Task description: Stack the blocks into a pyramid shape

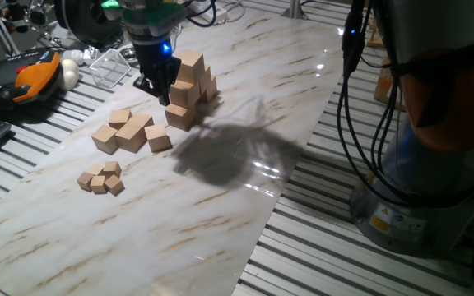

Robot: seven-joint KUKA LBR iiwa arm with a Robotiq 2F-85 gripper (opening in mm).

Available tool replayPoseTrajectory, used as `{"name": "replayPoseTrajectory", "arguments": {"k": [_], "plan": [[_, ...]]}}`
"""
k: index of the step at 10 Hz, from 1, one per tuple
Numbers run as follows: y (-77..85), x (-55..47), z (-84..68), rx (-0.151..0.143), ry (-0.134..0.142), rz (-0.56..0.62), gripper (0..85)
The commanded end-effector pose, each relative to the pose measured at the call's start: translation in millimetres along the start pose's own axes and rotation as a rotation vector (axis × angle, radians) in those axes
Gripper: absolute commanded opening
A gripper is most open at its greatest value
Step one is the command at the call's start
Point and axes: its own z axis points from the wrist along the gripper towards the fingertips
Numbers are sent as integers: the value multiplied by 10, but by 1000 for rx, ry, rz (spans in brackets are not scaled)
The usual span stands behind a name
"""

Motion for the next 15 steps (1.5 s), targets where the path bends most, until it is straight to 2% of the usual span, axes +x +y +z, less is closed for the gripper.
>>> {"name": "replayPoseTrajectory", "arguments": {"k": [1, 4, 6, 8, 10, 11, 12, 14, 15], "plan": [[14, -3, 9, 1, -4, 2, 0], [26, -22, 15, 5, -10, 4, 0], [24, -20, 30, 18, -16, 10, 0], [40, -12, 30, 13, -15, 18, 0], [59, -47, 27, 20, -11, 22, 0], [59, -47, 27, 23, -29, 20, 0], [59, -47, 27, 13, -27, 22, 0], [59, -47, 27, 7, -5, 59, 0], [59, -47, 27, -16, 23, 62, 0]]}}
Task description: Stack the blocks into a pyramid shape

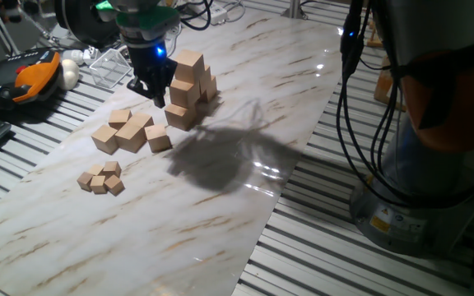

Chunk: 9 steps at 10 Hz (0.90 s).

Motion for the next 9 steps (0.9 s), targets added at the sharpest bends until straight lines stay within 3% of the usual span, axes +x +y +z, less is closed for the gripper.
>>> {"name": "replayPoseTrajectory", "arguments": {"k": [1, 3, 4, 5, 7, 9], "plan": [[0, 0, 0, 0, 6, -2, 0], [0, 0, 0, 13, -34, -7, 0], [0, 0, 0, 18, -70, 28, 0], [0, 0, 0, 62, -104, 69, 0], [26, -74, 66, 59, -117, 123, 0], [53, -116, 135, 6, -81, 208, 0]]}}
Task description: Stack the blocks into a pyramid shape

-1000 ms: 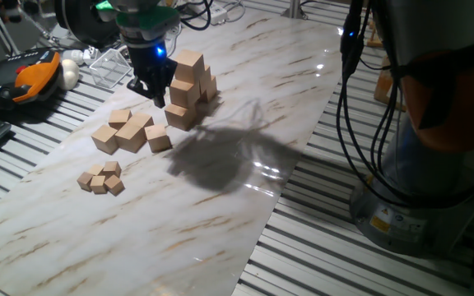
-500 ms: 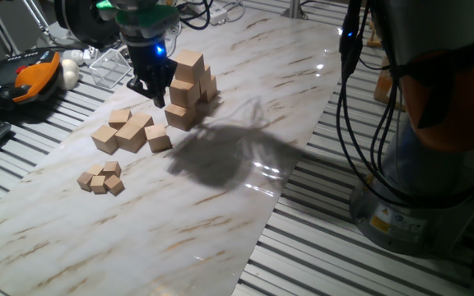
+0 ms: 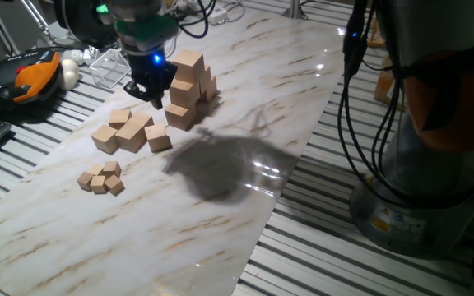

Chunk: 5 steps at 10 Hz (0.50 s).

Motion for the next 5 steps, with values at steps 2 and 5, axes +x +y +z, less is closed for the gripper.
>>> {"name": "replayPoseTrajectory", "arguments": {"k": [2, 5], "plan": [[18, -44, 71, -10, 11, 84, 0], [56, -109, 213, 25, -30, 105, 0]]}}
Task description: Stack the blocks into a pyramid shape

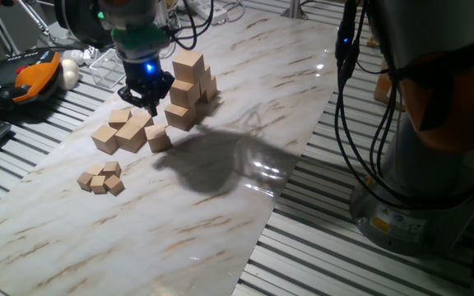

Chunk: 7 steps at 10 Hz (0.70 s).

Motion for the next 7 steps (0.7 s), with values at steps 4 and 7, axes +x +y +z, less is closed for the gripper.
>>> {"name": "replayPoseTrajectory", "arguments": {"k": [4, 7], "plan": [[94, 46, 146, 22, -63, 54, 850], [117, 47, 187, 32, -48, 99, 850]]}}
